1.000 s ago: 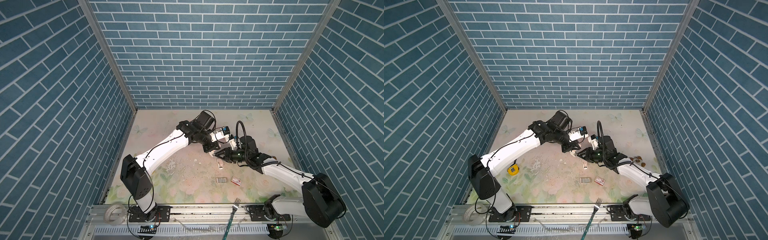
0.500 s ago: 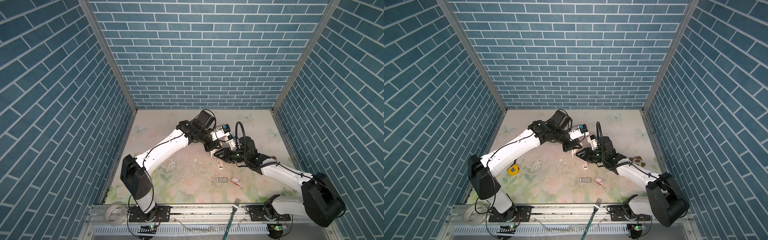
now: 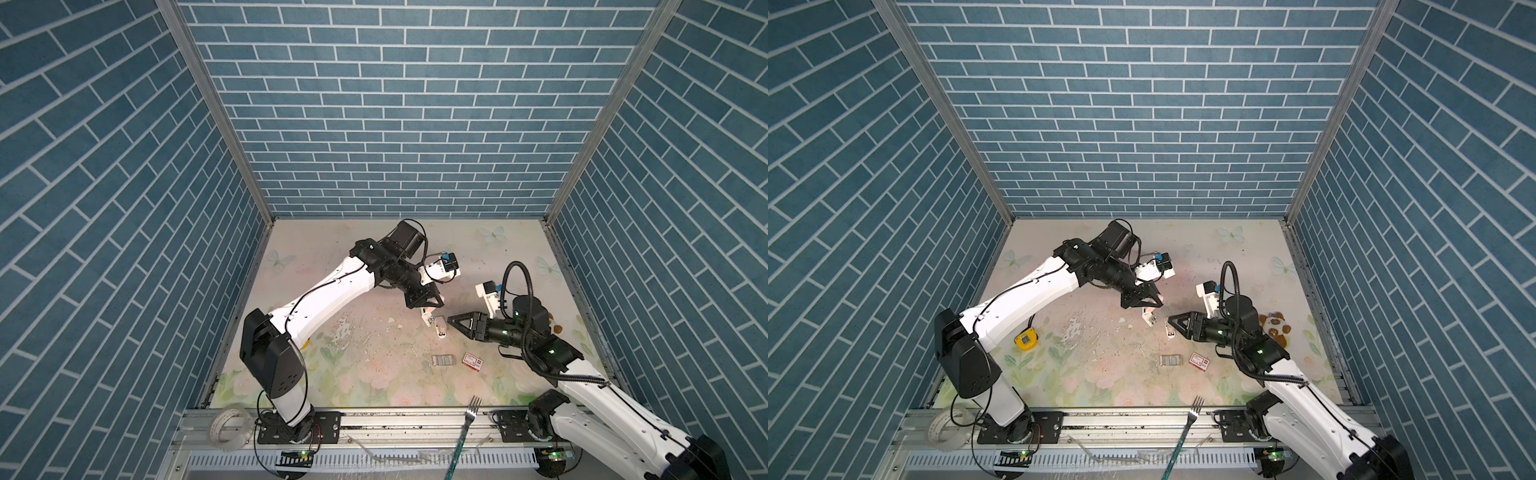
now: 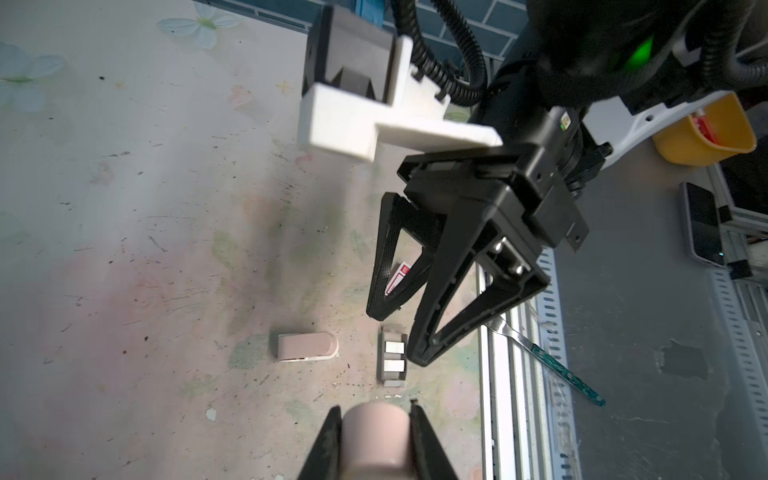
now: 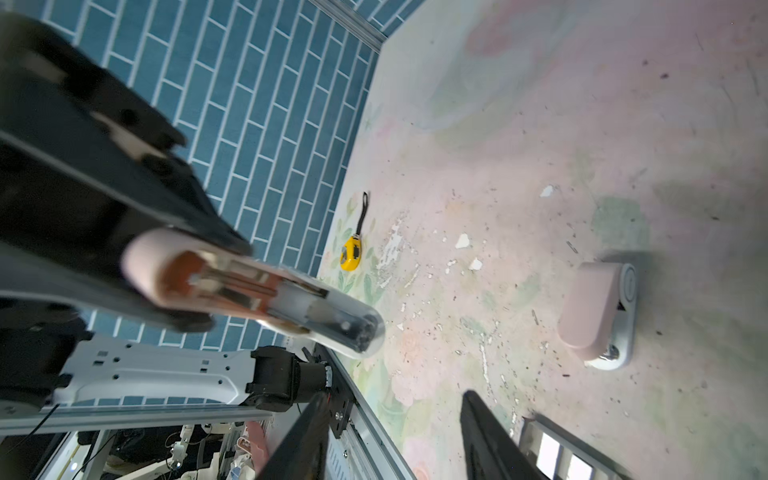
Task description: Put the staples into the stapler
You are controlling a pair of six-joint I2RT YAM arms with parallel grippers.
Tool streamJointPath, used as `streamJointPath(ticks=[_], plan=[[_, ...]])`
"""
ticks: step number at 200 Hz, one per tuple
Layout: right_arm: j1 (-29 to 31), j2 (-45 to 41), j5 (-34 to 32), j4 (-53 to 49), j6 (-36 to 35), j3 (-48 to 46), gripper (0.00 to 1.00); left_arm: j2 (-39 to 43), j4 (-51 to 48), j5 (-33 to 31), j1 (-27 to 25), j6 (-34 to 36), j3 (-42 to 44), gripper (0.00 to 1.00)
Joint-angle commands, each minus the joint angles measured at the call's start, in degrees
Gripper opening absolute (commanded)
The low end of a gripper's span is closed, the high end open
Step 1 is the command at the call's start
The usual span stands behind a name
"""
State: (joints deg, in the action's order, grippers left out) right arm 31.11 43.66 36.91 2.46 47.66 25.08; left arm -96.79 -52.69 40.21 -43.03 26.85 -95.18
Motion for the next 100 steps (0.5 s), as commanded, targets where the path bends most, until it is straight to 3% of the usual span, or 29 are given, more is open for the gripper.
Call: streamJointPath(ticks=[1,27,100], plan=[[-0.22,-4.14,3.22,-3.51,-4.29,1.47,0.56,-0.95,-4.87,7.05,0.49,1.46,-2.96,0.00],[-0.18,-3.42,5.11,-4.64,-5.91,4.20,0.57,-2.69,-7.04,11.76,0.57,1.20,-5.35,0.00],[-0.10,1.32,11.16,7.75,-0.95,4.91,0.57,-6.38,-9.00,18.60,1.09,0.05,-9.40,0.00]])
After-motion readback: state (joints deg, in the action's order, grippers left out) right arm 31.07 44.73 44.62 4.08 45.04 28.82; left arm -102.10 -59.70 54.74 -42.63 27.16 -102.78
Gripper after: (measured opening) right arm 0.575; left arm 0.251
